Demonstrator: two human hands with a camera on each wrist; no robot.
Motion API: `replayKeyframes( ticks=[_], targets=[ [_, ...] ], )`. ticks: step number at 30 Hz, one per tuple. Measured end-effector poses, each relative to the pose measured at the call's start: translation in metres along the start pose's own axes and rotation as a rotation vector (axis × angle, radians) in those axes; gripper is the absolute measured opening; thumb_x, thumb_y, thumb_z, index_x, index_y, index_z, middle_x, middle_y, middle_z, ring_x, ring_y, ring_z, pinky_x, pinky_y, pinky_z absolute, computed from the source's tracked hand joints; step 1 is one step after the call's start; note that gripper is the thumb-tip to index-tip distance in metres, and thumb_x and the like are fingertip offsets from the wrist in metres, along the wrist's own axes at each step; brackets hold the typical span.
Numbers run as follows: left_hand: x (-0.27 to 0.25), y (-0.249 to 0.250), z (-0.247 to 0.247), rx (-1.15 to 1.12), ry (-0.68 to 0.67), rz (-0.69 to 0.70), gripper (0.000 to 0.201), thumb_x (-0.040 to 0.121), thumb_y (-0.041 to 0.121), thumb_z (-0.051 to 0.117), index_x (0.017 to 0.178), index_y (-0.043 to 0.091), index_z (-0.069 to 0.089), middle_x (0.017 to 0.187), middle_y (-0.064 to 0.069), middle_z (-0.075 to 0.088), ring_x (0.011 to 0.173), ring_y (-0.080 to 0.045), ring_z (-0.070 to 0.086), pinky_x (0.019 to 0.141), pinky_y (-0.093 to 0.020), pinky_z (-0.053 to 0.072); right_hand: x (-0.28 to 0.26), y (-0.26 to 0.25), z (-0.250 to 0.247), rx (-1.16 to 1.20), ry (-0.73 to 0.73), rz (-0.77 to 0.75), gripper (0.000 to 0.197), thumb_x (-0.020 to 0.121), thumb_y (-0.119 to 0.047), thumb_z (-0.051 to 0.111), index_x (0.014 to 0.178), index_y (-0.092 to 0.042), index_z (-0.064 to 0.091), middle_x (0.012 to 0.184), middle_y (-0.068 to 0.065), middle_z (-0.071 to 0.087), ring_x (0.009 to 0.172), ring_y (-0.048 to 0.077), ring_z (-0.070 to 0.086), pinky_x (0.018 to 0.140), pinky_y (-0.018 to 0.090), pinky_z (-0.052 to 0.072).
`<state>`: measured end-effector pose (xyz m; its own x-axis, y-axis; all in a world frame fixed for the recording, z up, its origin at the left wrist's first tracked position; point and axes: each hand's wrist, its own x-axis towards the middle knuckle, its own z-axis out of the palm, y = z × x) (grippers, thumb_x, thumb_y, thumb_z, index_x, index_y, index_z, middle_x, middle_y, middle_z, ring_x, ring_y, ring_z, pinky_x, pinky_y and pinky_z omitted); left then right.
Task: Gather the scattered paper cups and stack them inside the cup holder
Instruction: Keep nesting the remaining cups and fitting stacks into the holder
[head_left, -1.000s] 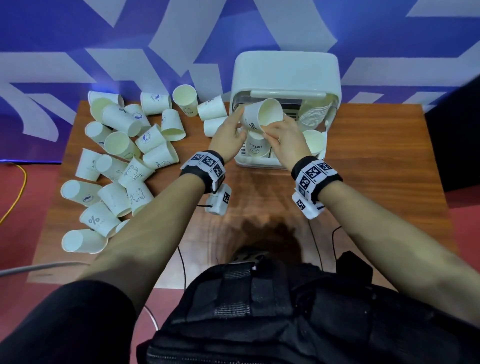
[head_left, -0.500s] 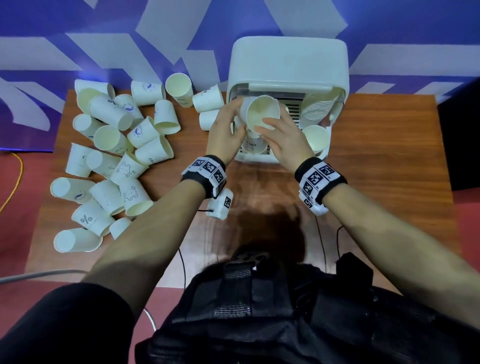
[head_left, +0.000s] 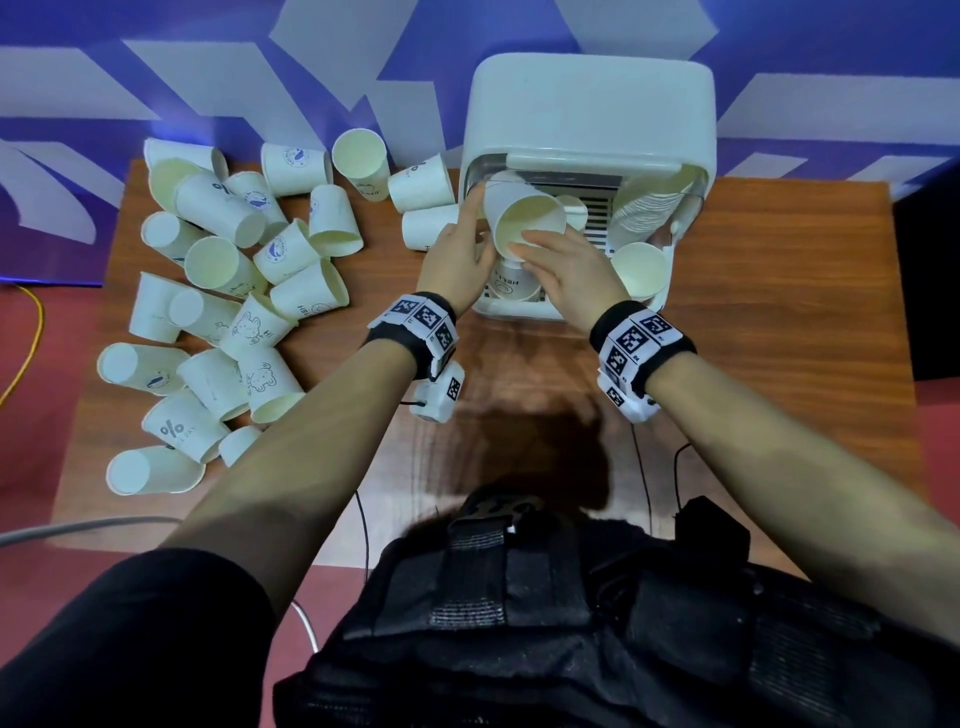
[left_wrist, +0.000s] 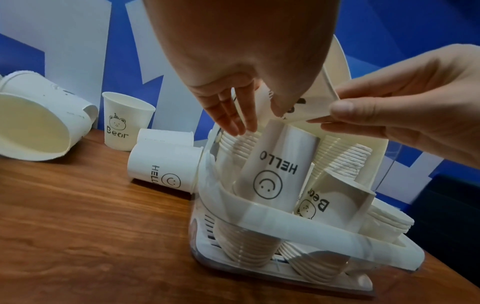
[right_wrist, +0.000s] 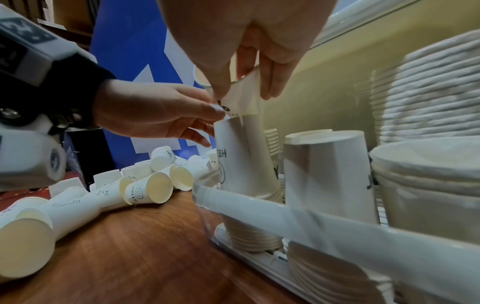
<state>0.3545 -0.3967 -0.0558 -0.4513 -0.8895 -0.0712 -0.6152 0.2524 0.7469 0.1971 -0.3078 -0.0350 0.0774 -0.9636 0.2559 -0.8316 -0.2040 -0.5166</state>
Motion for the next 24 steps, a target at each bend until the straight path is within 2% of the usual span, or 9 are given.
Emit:
replayKeyframes(
  ticks=[5, 8, 11, 12, 14, 17, 20, 24],
  targets=[
    [-0.004, -0.003, 0.002, -0.004, -0.040, 0.022, 0.073, 0.091, 0.049, 0.047, 0.150, 0.033, 0.008, 0.107, -0.009, 0.065, 0.096, -0.024, 0.061, 0.081, -0.044, 0.052, 0.004, -0.005, -0.003, 0.051, -0.062, 0.066, 0.031, 0.094, -0.020, 0.048, 0.113, -0.007, 0.069, 0.117, 0.018, 0.064, 0.105, 0.039, 0.060, 0.094, 0.040, 0.045],
    [-0.009, -0.003, 0.001, -0.049, -0.059, 0.011, 0.084, 0.087, 0.050, 0.055, 0.151, 0.031, 0.005, 0.108, -0.008, 0.065, 0.094, -0.023, 0.061, 0.081, -0.044, 0.052, 0.007, -0.007, -0.005, 0.066, -0.058, 0.058, 0.034, 0.094, -0.022, 0.045, 0.111, -0.006, 0.070, 0.112, 0.018, 0.066, 0.097, 0.039, 0.063, 0.091, 0.040, 0.047],
    [-0.010, -0.002, 0.001, -0.081, -0.067, -0.024, 0.089, 0.084, 0.048, 0.061, 0.151, 0.027, 0.007, 0.111, -0.008, 0.064, 0.095, -0.022, 0.061, 0.081, -0.039, 0.052, 0.008, -0.009, -0.009, 0.067, -0.070, 0.035, 0.039, 0.094, -0.025, 0.040, 0.111, -0.004, 0.069, 0.111, 0.017, 0.066, 0.094, 0.038, 0.063, 0.087, 0.039, 0.048],
    [-0.011, -0.001, 0.001, -0.094, -0.076, -0.036, 0.087, 0.084, 0.048, 0.061, 0.151, 0.025, 0.010, 0.113, -0.007, 0.063, 0.097, -0.022, 0.060, 0.081, -0.036, 0.051, 0.008, -0.009, -0.011, 0.067, -0.072, 0.031, 0.039, 0.094, -0.024, 0.040, 0.111, -0.004, 0.068, 0.111, 0.017, 0.066, 0.094, 0.036, 0.064, 0.087, 0.038, 0.047],
    [-0.012, 0.000, 0.000, -0.095, -0.093, -0.052, 0.075, 0.085, 0.045, 0.063, 0.144, 0.017, 0.026, 0.118, -0.006, 0.061, 0.103, -0.021, 0.058, 0.083, -0.035, 0.048, 0.007, -0.009, -0.012, 0.062, -0.074, 0.031, 0.036, 0.095, -0.021, 0.042, 0.113, -0.003, 0.067, 0.112, 0.016, 0.066, 0.096, 0.034, 0.064, 0.087, 0.036, 0.047],
    [-0.015, 0.001, 0.000, -0.044, -0.115, 0.006, 0.051, 0.087, 0.044, 0.056, 0.125, 0.010, 0.048, 0.111, -0.007, 0.063, 0.101, -0.024, 0.057, 0.083, -0.039, 0.046, 0.006, -0.008, -0.012, 0.057, -0.064, 0.019, 0.030, 0.095, -0.015, 0.046, 0.113, -0.003, 0.067, 0.111, 0.015, 0.065, 0.097, 0.032, 0.063, 0.086, 0.035, 0.048],
    [-0.022, 0.003, 0.004, -0.049, -0.154, 0.056, 0.051, 0.087, 0.046, 0.048, 0.122, 0.011, 0.055, 0.112, -0.006, 0.065, 0.102, -0.023, 0.058, 0.084, -0.038, 0.046, 0.009, -0.008, -0.013, 0.067, -0.113, 0.035, 0.028, 0.095, -0.009, 0.048, 0.115, -0.003, 0.065, 0.111, 0.017, 0.065, 0.100, 0.032, 0.062, 0.089, 0.034, 0.045],
    [-0.029, 0.004, 0.007, -0.076, -0.136, 0.052, 0.043, 0.094, 0.038, 0.053, 0.125, 0.008, 0.055, 0.122, -0.009, 0.061, 0.113, -0.022, 0.055, 0.094, -0.033, 0.042, 0.014, -0.010, -0.012, 0.009, -0.199, 0.049, 0.030, 0.095, -0.010, 0.046, 0.119, -0.004, 0.063, 0.114, 0.018, 0.064, 0.105, 0.035, 0.059, 0.092, 0.045, 0.046]
  ],
)
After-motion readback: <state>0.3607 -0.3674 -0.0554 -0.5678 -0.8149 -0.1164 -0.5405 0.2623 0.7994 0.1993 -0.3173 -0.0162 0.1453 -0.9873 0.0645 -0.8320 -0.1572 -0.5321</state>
